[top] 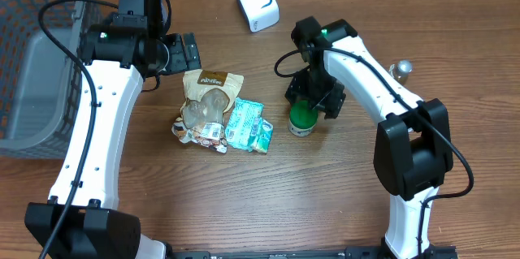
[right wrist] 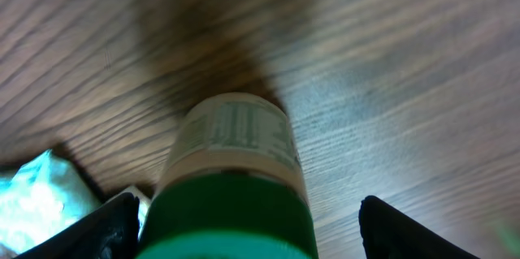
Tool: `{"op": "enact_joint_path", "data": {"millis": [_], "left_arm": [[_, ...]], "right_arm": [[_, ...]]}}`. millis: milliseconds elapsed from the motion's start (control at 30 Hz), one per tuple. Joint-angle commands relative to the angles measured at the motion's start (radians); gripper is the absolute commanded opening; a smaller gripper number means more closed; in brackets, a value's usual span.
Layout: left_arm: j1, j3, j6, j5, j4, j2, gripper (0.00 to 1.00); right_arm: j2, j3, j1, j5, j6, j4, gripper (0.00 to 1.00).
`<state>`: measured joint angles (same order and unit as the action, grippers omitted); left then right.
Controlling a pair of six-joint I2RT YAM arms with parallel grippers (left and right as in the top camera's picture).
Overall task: Scan the item barcode
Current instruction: 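Lower the right gripper onto the jar's green lid and grasp it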
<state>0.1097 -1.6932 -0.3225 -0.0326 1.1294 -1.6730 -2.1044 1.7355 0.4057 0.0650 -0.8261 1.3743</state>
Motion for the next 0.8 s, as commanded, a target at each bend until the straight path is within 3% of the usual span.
{"op": "enact_joint_path", "data": {"millis": [0, 400, 767], "left_arm": [[0.002, -0.009, -0.006, 0.007, -0.004, -0.003, 1.00], [0.002, -0.009, -0.006, 0.007, -0.004, -0.003, 1.00], [0.002, -0.009, -0.006, 0.007, -0.004, -0.003, 1.00]], "right_arm": [[0.016, -0.034, 0.000, -0.018, -0.119, -0.004, 0.83], [0.016, -0.042, 0.001, 0.101, -0.146, -0.018, 0.93], [0.016, -0.043, 0.047, 0.092, -0.177, -0.046, 0.93]]}}
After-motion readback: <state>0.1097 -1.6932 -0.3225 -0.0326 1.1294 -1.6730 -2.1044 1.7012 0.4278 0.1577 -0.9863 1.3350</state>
